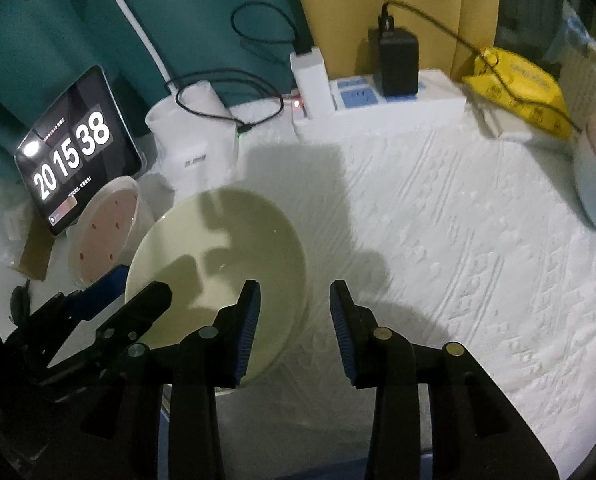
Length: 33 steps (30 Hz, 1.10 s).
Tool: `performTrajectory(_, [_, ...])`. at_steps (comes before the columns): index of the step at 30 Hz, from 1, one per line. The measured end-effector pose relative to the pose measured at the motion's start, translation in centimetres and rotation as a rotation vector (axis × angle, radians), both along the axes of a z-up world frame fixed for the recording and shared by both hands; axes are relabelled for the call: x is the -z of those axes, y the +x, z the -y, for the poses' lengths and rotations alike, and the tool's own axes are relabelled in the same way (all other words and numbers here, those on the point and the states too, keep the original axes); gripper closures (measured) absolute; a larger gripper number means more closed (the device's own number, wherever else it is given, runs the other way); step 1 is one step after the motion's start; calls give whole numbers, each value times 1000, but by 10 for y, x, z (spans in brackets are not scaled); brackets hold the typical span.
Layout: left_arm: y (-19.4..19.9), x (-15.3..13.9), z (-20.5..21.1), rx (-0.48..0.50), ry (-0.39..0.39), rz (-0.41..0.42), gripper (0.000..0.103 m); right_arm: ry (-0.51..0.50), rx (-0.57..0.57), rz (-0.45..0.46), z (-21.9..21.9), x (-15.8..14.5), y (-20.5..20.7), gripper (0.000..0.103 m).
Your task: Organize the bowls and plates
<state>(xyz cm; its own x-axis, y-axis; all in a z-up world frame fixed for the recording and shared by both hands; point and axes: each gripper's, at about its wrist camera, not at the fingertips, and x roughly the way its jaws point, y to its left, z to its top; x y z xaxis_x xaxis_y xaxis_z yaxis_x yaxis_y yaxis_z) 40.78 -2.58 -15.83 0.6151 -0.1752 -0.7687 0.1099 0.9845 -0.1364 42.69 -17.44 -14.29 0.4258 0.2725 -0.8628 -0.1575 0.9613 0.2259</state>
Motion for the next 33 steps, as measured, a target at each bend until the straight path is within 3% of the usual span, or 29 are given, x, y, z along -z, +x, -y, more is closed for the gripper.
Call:
performTrajectory(6, [4,5,1,8,7,-7,57,-22,-12,-13,-5,7,3,65])
performTrajectory(10, [5,5,8,42,-9,-10,68,-65,-36,-5,-12,9,3,66])
performTrajectory(14, [5,5,9,36,-1,-3,70,-98,-53,24,-17,7,1,78])
performTrajectory(24, [-4,-4,7,24,-7,29,74,-73,-32,50,-10,3,-6,87])
performTrajectory(33, [-21,-29,6,14,-7,105,76,-51,-28,109,-8,-18,-21,89])
